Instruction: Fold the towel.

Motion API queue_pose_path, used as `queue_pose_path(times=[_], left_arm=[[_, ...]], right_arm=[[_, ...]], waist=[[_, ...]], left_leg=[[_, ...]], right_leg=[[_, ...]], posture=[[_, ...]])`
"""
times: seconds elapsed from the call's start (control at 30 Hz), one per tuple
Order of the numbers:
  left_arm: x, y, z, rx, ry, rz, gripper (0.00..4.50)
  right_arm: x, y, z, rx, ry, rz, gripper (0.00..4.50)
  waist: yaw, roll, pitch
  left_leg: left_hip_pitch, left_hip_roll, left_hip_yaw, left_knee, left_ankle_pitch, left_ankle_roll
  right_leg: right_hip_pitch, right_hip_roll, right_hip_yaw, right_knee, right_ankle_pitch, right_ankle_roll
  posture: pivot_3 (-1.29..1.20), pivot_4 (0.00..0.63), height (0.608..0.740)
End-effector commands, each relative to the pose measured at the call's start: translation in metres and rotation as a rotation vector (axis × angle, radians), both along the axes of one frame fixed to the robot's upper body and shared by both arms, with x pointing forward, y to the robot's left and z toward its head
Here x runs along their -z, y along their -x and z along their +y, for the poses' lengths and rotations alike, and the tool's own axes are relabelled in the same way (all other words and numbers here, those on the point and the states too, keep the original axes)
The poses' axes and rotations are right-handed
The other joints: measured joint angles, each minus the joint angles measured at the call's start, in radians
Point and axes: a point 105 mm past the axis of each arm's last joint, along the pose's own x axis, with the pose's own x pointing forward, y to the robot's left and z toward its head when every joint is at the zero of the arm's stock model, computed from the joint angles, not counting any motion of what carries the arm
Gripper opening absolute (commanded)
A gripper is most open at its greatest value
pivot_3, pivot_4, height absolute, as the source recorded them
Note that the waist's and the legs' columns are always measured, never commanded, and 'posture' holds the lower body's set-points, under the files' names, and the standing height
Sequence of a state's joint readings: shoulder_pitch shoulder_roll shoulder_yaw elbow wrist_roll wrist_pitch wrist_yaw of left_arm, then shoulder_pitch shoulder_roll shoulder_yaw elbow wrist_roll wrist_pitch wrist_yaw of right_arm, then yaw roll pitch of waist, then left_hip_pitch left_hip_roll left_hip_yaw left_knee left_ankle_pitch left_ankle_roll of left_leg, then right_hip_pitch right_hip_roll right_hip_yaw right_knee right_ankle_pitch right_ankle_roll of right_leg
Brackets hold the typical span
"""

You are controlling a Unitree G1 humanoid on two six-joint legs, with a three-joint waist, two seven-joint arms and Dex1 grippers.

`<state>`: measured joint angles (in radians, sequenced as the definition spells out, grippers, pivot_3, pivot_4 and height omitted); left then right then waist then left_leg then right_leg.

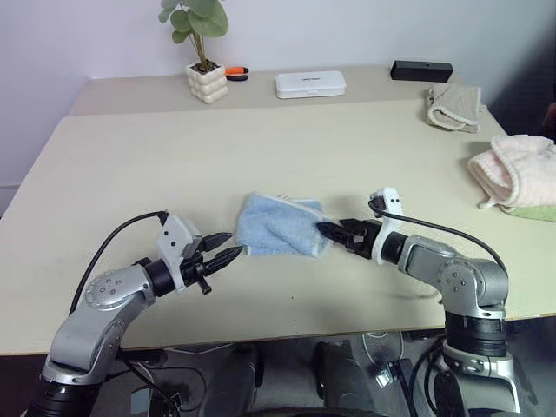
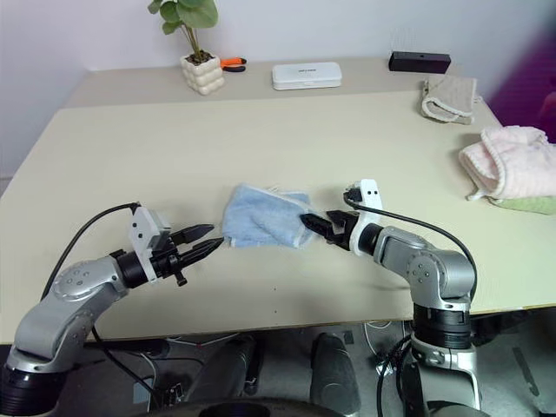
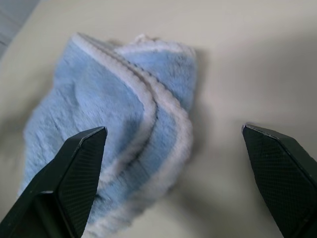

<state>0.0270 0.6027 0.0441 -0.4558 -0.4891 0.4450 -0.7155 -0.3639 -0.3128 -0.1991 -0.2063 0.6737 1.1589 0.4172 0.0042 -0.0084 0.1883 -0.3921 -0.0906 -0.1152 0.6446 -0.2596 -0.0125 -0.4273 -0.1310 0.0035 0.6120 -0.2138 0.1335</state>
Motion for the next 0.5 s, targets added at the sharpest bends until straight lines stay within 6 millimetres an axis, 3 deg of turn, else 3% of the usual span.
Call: queue_pose_path(times=[0.03, 0.13, 0.33, 0.43, 0.5], left_arm=[[-0.009, 0.006, -0.01, 0.037, 0.009, -0.03, 1.69], [-0.011, 0.008, -0.014, 0.054, 0.019, -0.022, 1.69], [-0.009, 0.011, -0.016, 0.048, 0.005, -0.021, 1.69], [-0.008, 0.012, -0.02, 0.064, 0.008, -0.016, 1.69], [-0.01, 0.011, -0.025, 0.076, 0.016, -0.018, 1.69]], right_arm=[[-0.007, 0.002, 0.024, -0.079, -0.054, -0.003, 4.21], [-0.009, 0.003, 0.035, -0.107, -0.065, -0.006, 3.19], [-0.014, 0.0, 0.038, -0.079, -0.121, -0.012, 0.16], [-0.04, -0.006, 0.024, -0.025, -0.213, -0.107, 0.07], [-0.057, -0.016, -0.001, 0.08, -0.239, -0.171, 0.07]], waist=[[-0.001, 0.0, 0.0], [0.0, 0.0, 0.0], [0.001, 0.0, 0.0], [0.003, 0.0, 0.0], [0.006, 0.001, 0.0]], left_leg=[[0.0, 0.0, 0.0, 0.0, 0.0, 0.0], [0.0, 0.0, 0.0, 0.0, 0.0, 0.0], [0.0, 0.0, 0.0, 0.0, 0.0, 0.0], [0.0, 0.0, 0.0, 0.0, 0.0, 0.0], [0.0, 0.0, 0.0, 0.0, 0.0, 0.0]], right_leg=[[0.0, 0.0, 0.0, 0.0, 0.0, 0.001], [0.0, 0.0, 0.0, 0.0, 0.001, 0.001], [0.0, 0.0, 0.0, 0.0, 0.001, 0.001], [0.0, 0.0, 0.0, 0.0, 0.001, 0.001], [0.0, 0.0, 0.0, 0.0, 0.001, 0.001]], posture=[[0.0, 0.15, 0.74], [0.0, 0.15, 0.74], [0.0, 0.15, 0.74], [0.0, 0.15, 0.74], [0.0, 0.15, 0.74]])
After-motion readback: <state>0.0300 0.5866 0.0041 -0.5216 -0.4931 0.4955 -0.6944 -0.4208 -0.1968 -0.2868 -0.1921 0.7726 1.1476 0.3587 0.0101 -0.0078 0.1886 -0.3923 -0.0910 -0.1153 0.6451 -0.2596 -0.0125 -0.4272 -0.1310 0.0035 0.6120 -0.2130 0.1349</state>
